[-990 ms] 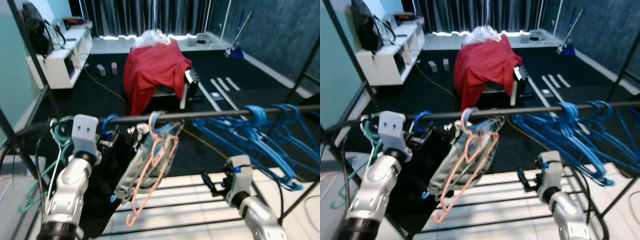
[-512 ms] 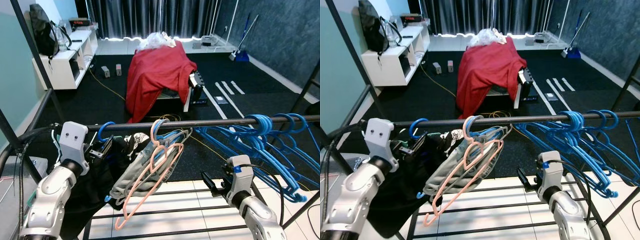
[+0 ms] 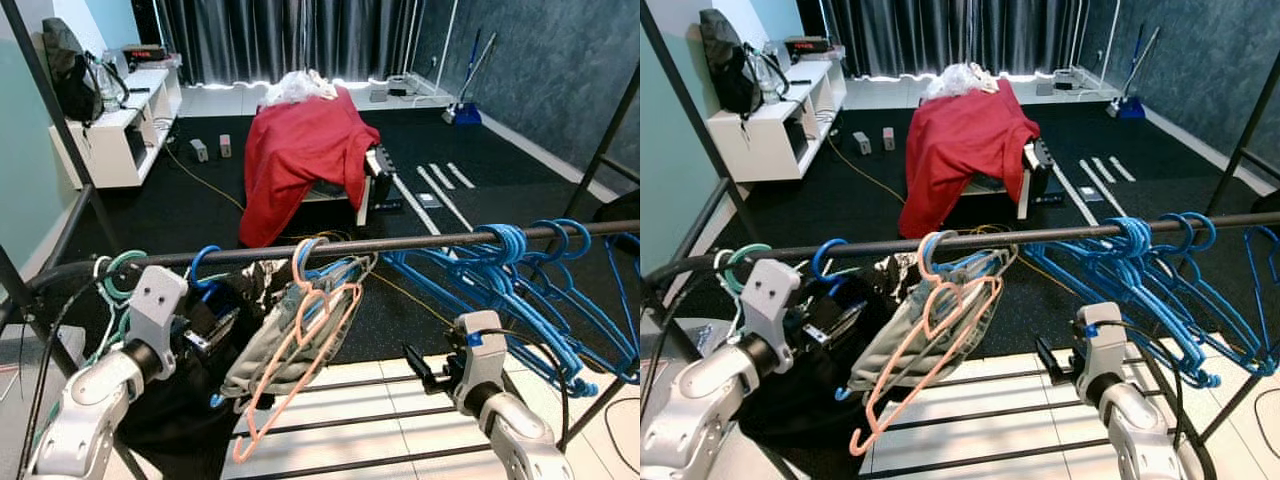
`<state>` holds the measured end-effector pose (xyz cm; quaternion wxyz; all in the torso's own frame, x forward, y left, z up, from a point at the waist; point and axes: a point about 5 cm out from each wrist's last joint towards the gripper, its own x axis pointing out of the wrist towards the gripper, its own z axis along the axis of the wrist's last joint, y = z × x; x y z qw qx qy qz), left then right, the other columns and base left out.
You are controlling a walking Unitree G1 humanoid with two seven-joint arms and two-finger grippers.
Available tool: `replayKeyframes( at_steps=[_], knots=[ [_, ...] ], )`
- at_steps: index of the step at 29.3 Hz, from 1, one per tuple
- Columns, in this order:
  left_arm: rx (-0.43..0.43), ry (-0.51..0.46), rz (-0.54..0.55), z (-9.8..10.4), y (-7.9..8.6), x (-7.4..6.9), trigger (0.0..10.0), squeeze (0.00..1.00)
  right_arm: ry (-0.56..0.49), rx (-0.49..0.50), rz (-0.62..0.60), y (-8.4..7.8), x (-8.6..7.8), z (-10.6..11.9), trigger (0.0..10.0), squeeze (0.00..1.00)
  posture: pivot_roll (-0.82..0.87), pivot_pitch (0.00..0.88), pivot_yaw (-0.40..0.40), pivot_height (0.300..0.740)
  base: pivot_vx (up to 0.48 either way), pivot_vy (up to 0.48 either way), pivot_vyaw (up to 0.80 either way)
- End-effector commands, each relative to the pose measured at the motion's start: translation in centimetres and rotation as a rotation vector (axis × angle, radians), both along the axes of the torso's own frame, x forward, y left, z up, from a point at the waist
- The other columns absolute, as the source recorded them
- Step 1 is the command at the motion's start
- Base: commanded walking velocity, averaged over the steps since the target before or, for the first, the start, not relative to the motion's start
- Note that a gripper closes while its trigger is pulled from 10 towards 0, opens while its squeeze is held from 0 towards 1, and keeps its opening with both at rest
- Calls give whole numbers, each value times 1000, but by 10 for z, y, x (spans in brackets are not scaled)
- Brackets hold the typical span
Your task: Hang hanger
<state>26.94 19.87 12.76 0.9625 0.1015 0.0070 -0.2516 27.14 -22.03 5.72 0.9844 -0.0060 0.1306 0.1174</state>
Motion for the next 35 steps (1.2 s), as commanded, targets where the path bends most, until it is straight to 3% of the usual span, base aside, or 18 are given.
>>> replayKeyframes(
  at_steps=[1, 4, 5, 6, 7, 10, 11, 25, 29, 31, 35],
  knots=[
    [38, 73, 11, -14, 4, -4, 10000, 0, 10, -4, -5, -1, -2, -3, 10000, 0, -18, 0, -7, 740, 0, 0, 0],
    [34, 117, 32, -27, 1, -8, 10000, 0, 11, -3, -9, -1, -2, -3, 10000, 0, -18, 0, -7, 740, 0, 0, 0],
    [22, 127, 36, -30, -1, -10, 9373, 0, 11, -3, -10, -1, -2, -3, 10000, 0, -16, 0, -8, 740, 0, 0, 0],
    [22, 127, 36, -30, -1, -10, 9373, 0, 11, -3, -10, -1, -2, -3, 10000, 0, -16, 0, -8, 740, 0, 0, 0],
    [14, 133, 39, -31, -2, -11, 4196, 0, 11, -3, -11, -1, -2, -3, 10000, 0, -16, 0, -8, 740, 0, 0, 0],
    [10, 135, 40, -32, -3, -11, 4196, 0, 11, -3, -11, -1, -2, -3, 10000, 0, -16, 0, -8, 740, 0, 0, 0],
    [3, 137, 55, -34, -2, -12, 0, 0, 10, -3, -12, -1, -2, -3, 10000, 0, -16, 0, -8, 740, 0, 0, 0],
    [-11, 132, 140, -42, -1, -13, 0, 0, 7, -6, -4, -1, 0, -1, 10000, 0, -19, 0, -20, 740, 0, 0, 0],
    [-15, 90, 228, -38, 7, -11, 0, 0, 1, 11, 37, 2, -1, 2, 10000, 0, -18, 0, -21, 740, 0, 0, 0],
    [-51, 50, 312, -31, 16, -18, 0, 0, -1, 45, 143, 6, -8, 9, 10000, 0, -11, 0, -29, 740, 0, 0, 0],
    [-137, 38, 282, -23, 16, -33, 0, 0, 3, 36, 196, 5, -11, 14, 10000, 0, -12, 0, -34, 740, 0, 0, 0]
  ],
)
